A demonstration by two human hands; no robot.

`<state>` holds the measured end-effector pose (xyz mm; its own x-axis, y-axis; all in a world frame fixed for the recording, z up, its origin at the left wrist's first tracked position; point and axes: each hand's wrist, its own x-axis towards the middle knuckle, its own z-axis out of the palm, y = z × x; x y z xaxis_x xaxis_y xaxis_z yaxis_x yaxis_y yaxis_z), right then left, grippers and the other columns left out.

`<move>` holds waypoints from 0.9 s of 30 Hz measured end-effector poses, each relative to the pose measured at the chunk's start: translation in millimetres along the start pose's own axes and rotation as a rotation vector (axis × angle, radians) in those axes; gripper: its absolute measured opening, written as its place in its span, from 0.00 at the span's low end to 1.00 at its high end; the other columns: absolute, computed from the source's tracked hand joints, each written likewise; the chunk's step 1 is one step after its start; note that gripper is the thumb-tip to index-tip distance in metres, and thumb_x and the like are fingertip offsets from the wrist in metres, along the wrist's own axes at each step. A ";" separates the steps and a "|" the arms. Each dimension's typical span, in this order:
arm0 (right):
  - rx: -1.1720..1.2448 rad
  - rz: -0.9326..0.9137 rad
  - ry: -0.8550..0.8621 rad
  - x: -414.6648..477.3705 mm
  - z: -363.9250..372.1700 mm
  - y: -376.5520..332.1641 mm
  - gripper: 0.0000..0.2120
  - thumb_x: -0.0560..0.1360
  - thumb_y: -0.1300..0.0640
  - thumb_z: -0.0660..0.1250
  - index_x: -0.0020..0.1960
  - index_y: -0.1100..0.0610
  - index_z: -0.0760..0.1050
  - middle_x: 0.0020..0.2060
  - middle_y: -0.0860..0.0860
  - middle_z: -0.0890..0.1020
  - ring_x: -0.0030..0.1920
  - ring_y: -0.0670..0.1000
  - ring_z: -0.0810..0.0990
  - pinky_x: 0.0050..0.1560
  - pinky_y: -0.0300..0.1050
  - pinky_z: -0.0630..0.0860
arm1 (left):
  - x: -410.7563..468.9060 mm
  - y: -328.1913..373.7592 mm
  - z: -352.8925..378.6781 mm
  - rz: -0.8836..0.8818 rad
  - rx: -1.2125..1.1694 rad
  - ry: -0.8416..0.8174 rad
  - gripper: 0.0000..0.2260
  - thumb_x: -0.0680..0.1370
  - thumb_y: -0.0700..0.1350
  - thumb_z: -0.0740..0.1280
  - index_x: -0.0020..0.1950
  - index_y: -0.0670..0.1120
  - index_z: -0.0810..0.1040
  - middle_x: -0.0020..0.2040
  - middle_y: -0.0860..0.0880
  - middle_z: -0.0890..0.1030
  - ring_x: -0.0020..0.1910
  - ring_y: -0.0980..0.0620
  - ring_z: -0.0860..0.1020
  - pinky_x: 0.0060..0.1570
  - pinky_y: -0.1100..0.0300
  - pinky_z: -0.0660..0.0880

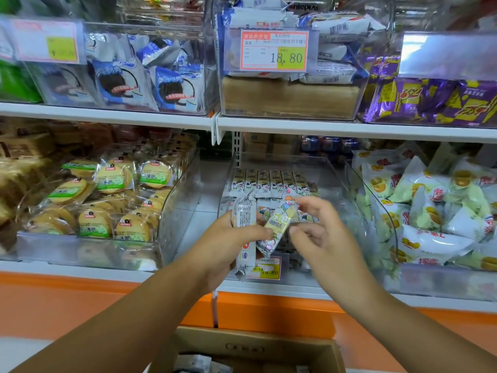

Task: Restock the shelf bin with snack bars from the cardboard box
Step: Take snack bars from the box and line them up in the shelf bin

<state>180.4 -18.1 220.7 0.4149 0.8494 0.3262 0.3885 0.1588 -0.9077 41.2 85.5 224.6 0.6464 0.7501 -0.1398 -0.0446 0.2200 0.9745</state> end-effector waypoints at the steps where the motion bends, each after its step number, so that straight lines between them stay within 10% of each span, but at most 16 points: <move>1: 0.013 0.026 -0.063 -3.3 1.6 1.1 0.22 0.76 0.60 0.67 0.61 0.36 0.69 0.51 0.40 0.82 0.49 0.37 0.81 0.46 0.27 0.74 | 0.1 -0.4 1.6 0.003 -0.030 -0.001 0.10 0.74 0.34 0.71 0.49 0.46 0.77 0.47 0.41 0.83 0.45 0.46 0.81 0.47 0.49 0.77; 6: -0.077 0.018 -0.208 -5.7 6.4 11.9 0.32 0.72 0.54 0.73 0.68 0.31 0.65 0.70 0.34 0.64 0.63 0.29 0.68 0.61 0.29 0.69 | -2.1 0.3 3.3 0.003 -0.035 -0.030 0.15 0.74 0.37 0.72 0.60 0.47 0.78 0.51 0.41 0.85 0.48 0.44 0.83 0.48 0.48 0.80; 13: -0.128 -0.006 -0.007 13.3 -12.9 1.6 0.17 0.76 0.63 0.68 0.53 0.41 0.77 0.50 0.33 0.79 0.49 0.29 0.78 0.49 0.22 0.70 | -0.3 9.7 -2.7 0.043 -0.041 -0.075 0.15 0.76 0.35 0.70 0.61 0.46 0.77 0.53 0.46 0.86 0.51 0.47 0.85 0.48 0.57 0.83; 20: -0.192 0.034 0.141 40.0 -31.8 6.6 0.11 0.77 0.57 0.68 0.56 0.44 0.80 0.49 0.36 0.81 0.51 0.33 0.79 0.51 0.26 0.74 | 6.6 8.4 -1.3 0.090 0.016 -0.068 0.16 0.74 0.36 0.72 0.59 0.50 0.79 0.54 0.50 0.85 0.52 0.48 0.85 0.49 0.56 0.82; 27: -0.607 0.054 0.247 85.0 -75.8 21.0 0.12 0.78 0.57 0.66 0.60 0.53 0.80 0.50 0.48 0.83 0.44 0.42 0.77 0.36 0.25 0.69 | 10.6 26.1 -23.1 0.384 0.496 0.311 0.10 0.75 0.46 0.73 0.51 0.57 0.75 0.28 0.52 0.80 0.22 0.61 0.76 0.19 0.67 0.68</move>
<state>286.2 19.3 249.5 0.5950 0.6965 0.4010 0.7272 -0.2542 -0.6376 29.3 113.7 244.5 0.4029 0.8779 0.2589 0.1751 -0.3516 0.9197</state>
